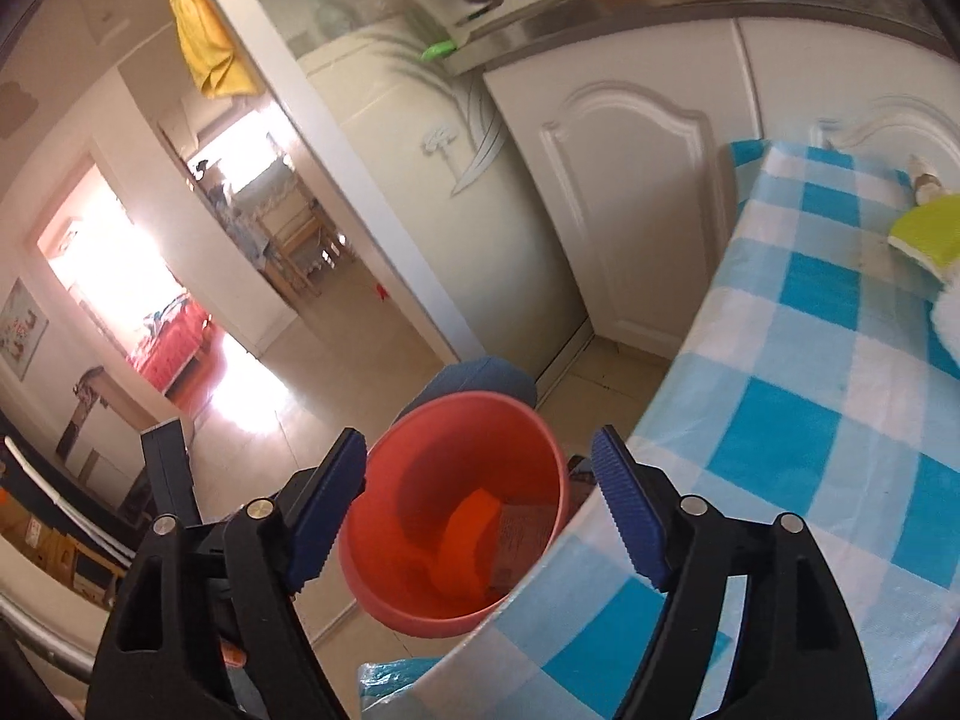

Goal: Collect trash
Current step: 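Open both tools to drop the packet and bundle into the red bucket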

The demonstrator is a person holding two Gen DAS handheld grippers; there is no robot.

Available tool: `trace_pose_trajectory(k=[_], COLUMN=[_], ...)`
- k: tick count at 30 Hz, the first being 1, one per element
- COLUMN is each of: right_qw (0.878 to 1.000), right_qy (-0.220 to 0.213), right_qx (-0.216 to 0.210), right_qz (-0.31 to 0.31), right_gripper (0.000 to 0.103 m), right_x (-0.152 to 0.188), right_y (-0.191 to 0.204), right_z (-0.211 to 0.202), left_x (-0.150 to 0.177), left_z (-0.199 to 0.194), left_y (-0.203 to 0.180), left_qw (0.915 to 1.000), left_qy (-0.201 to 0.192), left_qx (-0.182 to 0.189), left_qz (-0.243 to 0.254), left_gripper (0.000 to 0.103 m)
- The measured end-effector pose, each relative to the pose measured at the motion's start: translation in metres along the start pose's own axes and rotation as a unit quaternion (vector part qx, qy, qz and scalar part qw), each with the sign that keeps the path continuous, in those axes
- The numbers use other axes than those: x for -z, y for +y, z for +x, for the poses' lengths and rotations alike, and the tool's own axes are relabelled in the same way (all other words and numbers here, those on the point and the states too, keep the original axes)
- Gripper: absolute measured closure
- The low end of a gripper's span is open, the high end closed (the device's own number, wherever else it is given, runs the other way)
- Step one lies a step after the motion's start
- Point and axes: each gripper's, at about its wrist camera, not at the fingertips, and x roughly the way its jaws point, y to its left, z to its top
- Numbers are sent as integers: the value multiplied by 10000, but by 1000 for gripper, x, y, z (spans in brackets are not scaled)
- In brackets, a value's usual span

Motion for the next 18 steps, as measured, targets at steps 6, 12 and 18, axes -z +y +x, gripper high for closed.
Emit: trace_pose_trajectory(k=[6, 12, 18], right_qw=[9949, 9904, 9860], right_qy=[-899, -1263, -1465], right_qx=[53, 90, 10], right_qz=[445, 547, 802], right_gripper=[18, 12, 11], right_x=[7, 12, 18], right_y=[-41, -65, -96], right_z=[-58, -89, -117], left_x=[0, -6, -8], left_z=[-17, -30, -40], left_y=[-14, -48, -85], left_qw=[9990, 9987, 9949], left_qy=[-456, -347, -250], left_qx=[-26, 117, -280], left_qz=[16, 353, 940], left_gripper=[13, 13, 13])
